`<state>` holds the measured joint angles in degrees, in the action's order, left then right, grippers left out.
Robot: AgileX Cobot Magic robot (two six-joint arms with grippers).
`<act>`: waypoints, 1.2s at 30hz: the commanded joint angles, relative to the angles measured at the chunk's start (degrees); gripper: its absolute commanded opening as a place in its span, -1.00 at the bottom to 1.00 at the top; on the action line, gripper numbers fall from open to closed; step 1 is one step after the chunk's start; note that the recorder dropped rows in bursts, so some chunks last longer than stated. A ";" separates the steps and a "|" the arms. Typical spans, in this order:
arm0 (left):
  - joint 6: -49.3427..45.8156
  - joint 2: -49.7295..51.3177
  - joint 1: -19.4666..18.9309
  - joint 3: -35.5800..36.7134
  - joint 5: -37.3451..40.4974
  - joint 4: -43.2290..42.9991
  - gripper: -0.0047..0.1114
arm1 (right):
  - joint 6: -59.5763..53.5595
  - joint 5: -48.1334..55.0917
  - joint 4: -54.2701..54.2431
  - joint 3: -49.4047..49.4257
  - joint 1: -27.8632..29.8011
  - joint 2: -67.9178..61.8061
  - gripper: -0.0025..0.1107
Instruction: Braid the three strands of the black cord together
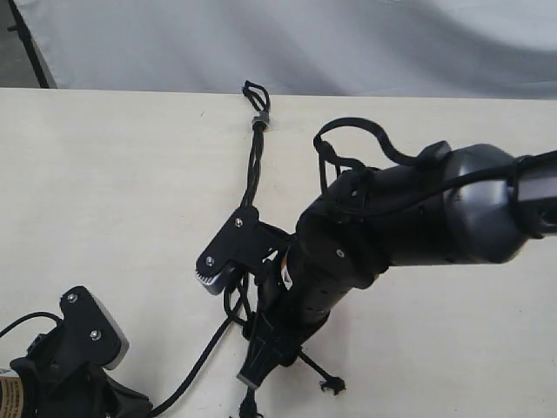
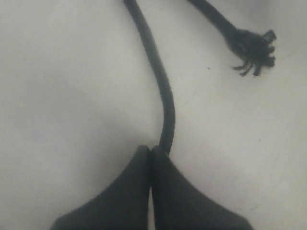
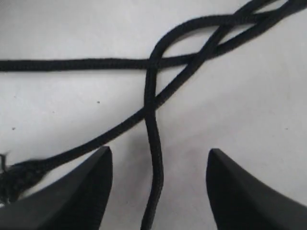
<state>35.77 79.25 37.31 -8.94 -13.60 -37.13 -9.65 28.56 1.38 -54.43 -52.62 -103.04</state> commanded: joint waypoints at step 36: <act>2.39 -0.04 -0.06 0.55 0.57 0.32 -0.92 | 3.01 3.58 0.23 4.50 -2.32 -0.99 0.24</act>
<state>37.43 79.25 37.31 -8.94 -11.77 -37.13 -7.07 30.08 1.52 -50.92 -54.78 -104.83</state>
